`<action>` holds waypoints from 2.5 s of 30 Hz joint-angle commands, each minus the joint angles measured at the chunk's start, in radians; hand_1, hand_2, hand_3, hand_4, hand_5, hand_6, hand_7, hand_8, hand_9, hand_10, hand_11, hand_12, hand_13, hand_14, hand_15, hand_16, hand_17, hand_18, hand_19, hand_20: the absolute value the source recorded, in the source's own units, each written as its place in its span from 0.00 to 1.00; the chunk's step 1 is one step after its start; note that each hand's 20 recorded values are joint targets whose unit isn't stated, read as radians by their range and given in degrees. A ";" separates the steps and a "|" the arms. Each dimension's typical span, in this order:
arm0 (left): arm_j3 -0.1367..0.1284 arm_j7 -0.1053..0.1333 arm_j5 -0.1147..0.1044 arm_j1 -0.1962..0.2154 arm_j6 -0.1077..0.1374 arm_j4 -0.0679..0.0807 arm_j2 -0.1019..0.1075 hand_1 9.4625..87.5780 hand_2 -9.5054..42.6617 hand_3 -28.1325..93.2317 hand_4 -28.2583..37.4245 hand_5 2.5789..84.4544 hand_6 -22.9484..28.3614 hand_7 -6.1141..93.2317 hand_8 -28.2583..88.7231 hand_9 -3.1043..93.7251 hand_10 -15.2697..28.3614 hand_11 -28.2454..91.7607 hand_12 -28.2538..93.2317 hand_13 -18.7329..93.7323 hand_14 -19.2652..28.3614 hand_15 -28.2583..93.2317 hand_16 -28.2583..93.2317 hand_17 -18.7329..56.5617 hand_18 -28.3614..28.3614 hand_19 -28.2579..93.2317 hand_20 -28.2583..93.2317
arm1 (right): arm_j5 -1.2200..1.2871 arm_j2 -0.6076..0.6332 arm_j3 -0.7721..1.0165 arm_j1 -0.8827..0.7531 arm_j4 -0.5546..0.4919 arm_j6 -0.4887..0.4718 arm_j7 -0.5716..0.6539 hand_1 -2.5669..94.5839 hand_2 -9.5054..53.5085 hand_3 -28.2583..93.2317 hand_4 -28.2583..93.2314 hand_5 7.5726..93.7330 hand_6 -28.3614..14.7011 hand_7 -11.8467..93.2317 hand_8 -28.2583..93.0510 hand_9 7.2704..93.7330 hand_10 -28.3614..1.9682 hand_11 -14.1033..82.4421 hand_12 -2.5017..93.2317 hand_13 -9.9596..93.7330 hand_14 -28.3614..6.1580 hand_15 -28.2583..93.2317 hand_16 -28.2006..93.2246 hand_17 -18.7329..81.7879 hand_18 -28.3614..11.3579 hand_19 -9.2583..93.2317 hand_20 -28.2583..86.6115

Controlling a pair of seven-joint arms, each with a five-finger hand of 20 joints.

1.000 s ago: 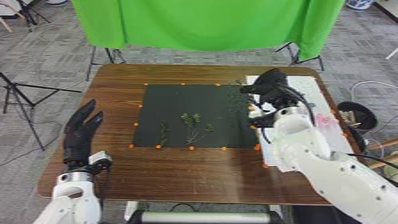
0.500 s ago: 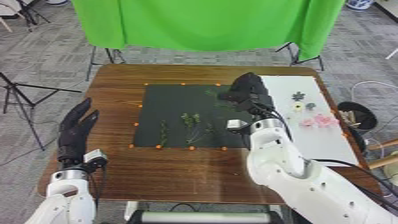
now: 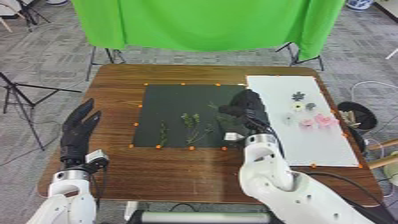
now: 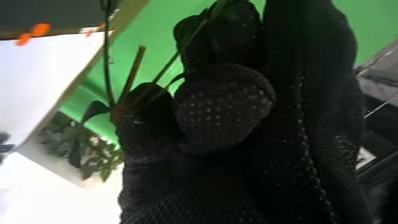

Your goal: Arrange flowers

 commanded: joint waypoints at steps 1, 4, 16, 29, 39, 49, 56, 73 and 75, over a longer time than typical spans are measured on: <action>0.007 -0.009 0.000 0.009 -0.011 -0.003 -0.007 0.38 0.00 0.81 0.28 0.38 0.47 0.28 0.15 0.26 0.54 0.37 0.34 0.41 0.67 0.36 0.25 0.37 0.65 0.30 0.37 | -0.047 -0.021 0.038 -0.028 0.026 0.087 0.020 1.00 0.00 0.01 0.70 0.81 0.56 0.49 0.28 1.00 0.48 0.32 0.40 1.00 0.80 0.68 0.47 0.91 0.61 0.94 0.61; 0.005 -0.014 0.003 0.009 -0.017 -0.001 -0.012 0.38 0.00 0.81 0.28 0.39 0.47 0.28 0.15 0.26 0.55 0.37 0.34 0.41 0.67 0.36 0.25 0.37 0.65 0.30 0.37 | -0.077 -0.032 0.045 -0.040 0.042 0.127 0.026 1.00 0.00 0.01 0.70 0.81 0.55 0.49 0.28 1.00 0.48 0.32 0.41 1.00 0.80 0.68 0.47 0.91 0.61 0.94 0.61; 0.004 -0.014 0.004 0.011 -0.022 -0.002 -0.013 0.38 0.00 0.81 0.27 0.39 0.47 0.28 0.15 0.27 0.55 0.37 0.34 0.41 0.67 0.36 0.25 0.36 0.65 0.29 0.37 | -0.091 -0.038 -0.001 -0.086 0.038 0.128 0.009 1.00 0.00 0.02 0.70 0.80 0.55 0.50 0.27 1.00 0.47 0.32 0.41 1.00 0.79 0.67 0.47 0.91 0.61 0.94 0.61; 0.006 -0.024 0.005 0.008 -0.029 -0.003 -0.014 0.38 0.00 0.81 0.27 0.39 0.47 0.28 0.15 0.27 0.55 0.37 0.34 0.40 0.67 0.36 0.25 0.36 0.65 0.29 0.37 | 0.016 -0.036 -0.058 -0.048 0.026 0.024 0.011 1.00 0.00 0.02 0.67 0.79 0.56 0.51 0.26 1.00 0.49 0.31 0.41 1.00 0.80 0.66 0.46 0.92 0.63 0.92 0.60; 0.007 -0.033 0.007 0.008 -0.032 -0.004 -0.019 0.37 0.00 0.81 0.27 0.39 0.47 0.28 0.15 0.27 0.55 0.37 0.34 0.40 0.67 0.36 0.25 0.36 0.65 0.29 0.37 | 0.060 -0.027 -0.030 -0.044 0.026 -0.005 0.018 1.00 0.00 0.00 0.64 0.79 0.58 0.47 0.28 1.00 0.54 0.28 0.38 1.00 0.78 0.66 0.44 0.93 0.64 0.90 0.59; 0.005 -0.039 0.010 0.014 -0.039 -0.007 -0.020 0.37 0.00 0.81 0.27 0.39 0.47 0.27 0.16 0.27 0.55 0.37 0.34 0.40 0.67 0.36 0.25 0.36 0.65 0.30 0.37 | 0.051 -0.021 -0.023 -0.057 0.037 -0.034 0.020 0.96 0.00 0.06 0.61 0.79 0.59 0.46 0.28 1.00 0.54 0.27 0.37 1.00 0.77 0.65 0.44 0.93 0.62 0.88 0.61; 0.008 -0.042 0.011 0.009 -0.042 -0.004 -0.019 0.37 0.00 0.81 0.27 0.39 0.47 0.27 0.16 0.27 0.55 0.37 0.34 0.40 0.67 0.36 0.25 0.35 0.66 0.30 0.37 | 0.037 -0.021 -0.020 -0.053 0.044 -0.052 0.025 0.94 0.00 0.08 0.60 0.79 0.59 0.45 0.28 1.00 0.55 0.26 0.36 1.00 0.77 0.65 0.44 0.94 0.62 0.87 0.62; 0.009 -0.047 0.012 0.009 -0.045 -0.006 -0.018 0.37 0.00 0.81 0.27 0.39 0.47 0.27 0.16 0.27 0.55 0.37 0.34 0.40 0.67 0.36 0.25 0.34 0.67 0.30 0.37 | 0.094 -0.023 -0.008 -0.048 0.033 -0.039 0.002 0.90 0.00 0.01 0.63 0.78 0.57 0.39 0.29 0.97 0.53 0.30 0.32 1.00 0.76 0.64 0.44 0.93 0.61 0.87 0.62; 0.007 -0.047 0.012 0.011 -0.047 -0.005 -0.020 0.37 0.00 0.80 0.27 0.39 0.47 0.27 0.16 0.27 0.55 0.37 0.34 0.40 0.67 0.36 0.25 0.34 0.67 0.30 0.37 | 0.105 -0.022 -0.006 -0.048 0.030 -0.035 -0.001 0.89 0.00 0.00 0.62 0.78 0.57 0.39 0.29 0.95 0.52 0.34 0.29 1.00 0.76 0.64 0.44 0.93 0.61 0.87 0.62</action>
